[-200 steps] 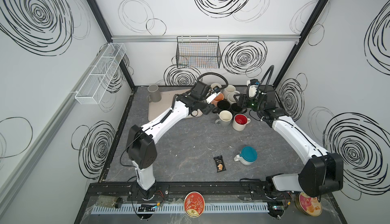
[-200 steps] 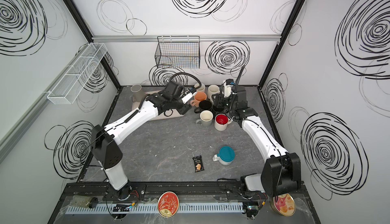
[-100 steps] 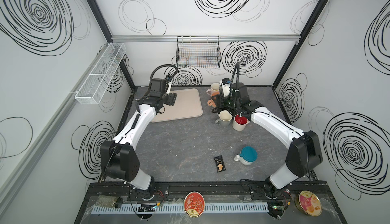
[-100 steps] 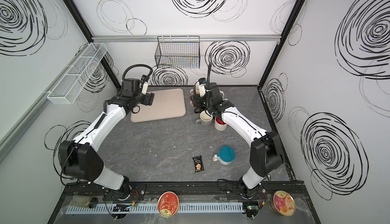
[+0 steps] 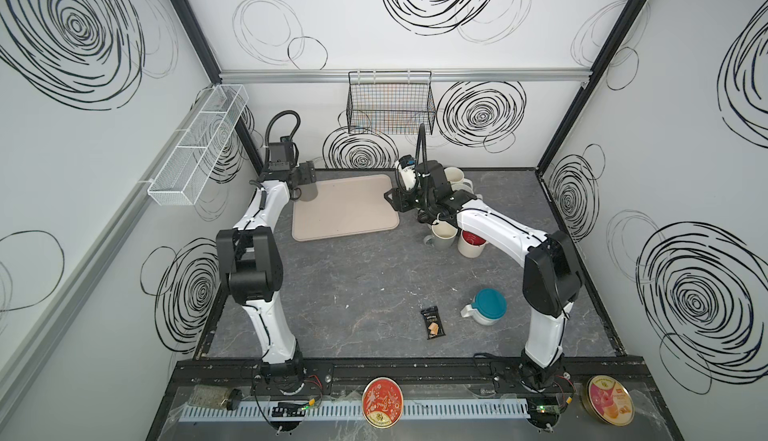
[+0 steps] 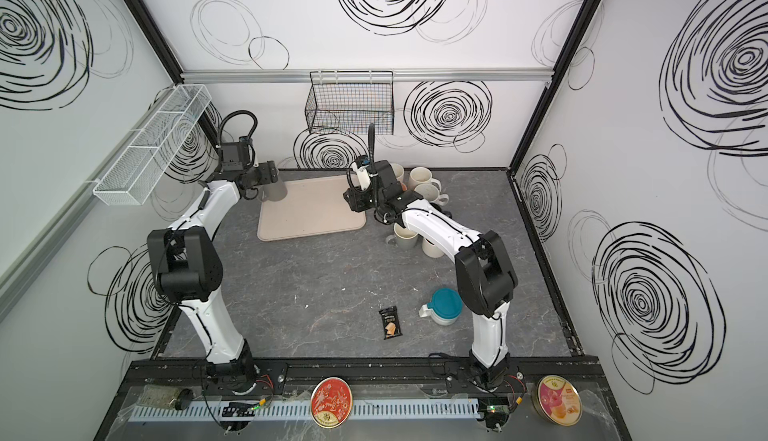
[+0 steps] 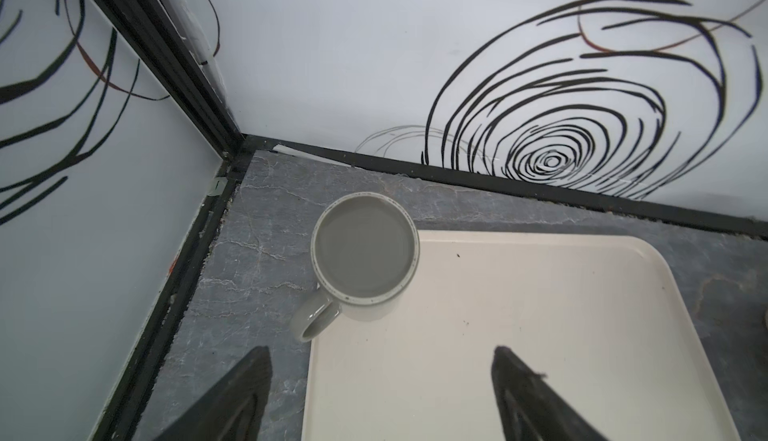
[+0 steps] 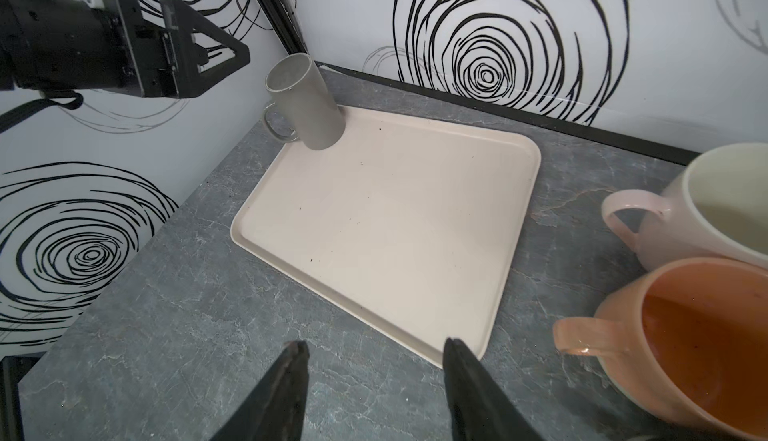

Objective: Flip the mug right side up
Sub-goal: 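Move the right gripper to the upside-down grey mug while the left gripper approaches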

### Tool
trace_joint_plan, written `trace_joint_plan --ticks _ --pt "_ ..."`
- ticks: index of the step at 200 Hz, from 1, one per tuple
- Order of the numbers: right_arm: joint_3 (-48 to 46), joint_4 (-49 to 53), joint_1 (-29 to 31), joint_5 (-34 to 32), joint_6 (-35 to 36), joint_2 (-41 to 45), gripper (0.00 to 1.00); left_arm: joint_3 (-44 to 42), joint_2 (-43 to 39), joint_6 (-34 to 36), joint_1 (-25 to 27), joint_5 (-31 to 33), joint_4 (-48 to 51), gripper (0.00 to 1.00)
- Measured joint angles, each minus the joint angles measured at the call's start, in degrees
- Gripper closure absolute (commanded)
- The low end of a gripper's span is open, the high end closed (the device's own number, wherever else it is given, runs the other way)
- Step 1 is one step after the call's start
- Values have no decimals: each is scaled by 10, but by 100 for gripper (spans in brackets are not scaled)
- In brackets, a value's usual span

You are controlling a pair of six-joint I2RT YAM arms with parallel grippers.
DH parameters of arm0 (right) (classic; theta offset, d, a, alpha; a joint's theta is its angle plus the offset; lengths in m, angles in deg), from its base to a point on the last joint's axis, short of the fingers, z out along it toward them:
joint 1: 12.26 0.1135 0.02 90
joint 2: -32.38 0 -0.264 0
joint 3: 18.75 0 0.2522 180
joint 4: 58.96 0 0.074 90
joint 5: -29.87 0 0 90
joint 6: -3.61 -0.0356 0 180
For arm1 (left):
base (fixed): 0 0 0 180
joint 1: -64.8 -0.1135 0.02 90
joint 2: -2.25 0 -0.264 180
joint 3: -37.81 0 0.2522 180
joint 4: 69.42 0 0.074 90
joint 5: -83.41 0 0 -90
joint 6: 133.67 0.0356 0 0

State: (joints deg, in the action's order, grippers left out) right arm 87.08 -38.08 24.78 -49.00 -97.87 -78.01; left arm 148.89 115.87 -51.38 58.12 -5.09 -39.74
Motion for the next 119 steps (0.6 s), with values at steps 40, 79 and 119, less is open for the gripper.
trace_joint_plan --ticks 40,79,119 --pt "33 12 3 11 0 -43 44 94 91 -62 -10 -8 -11 14" --pt "39 23 4 13 0 -50 44 167 160 -111 -26 -12 -13 14" --pt "39 26 4 15 0 -50 44 271 239 -139 -38 -34 -9 18"
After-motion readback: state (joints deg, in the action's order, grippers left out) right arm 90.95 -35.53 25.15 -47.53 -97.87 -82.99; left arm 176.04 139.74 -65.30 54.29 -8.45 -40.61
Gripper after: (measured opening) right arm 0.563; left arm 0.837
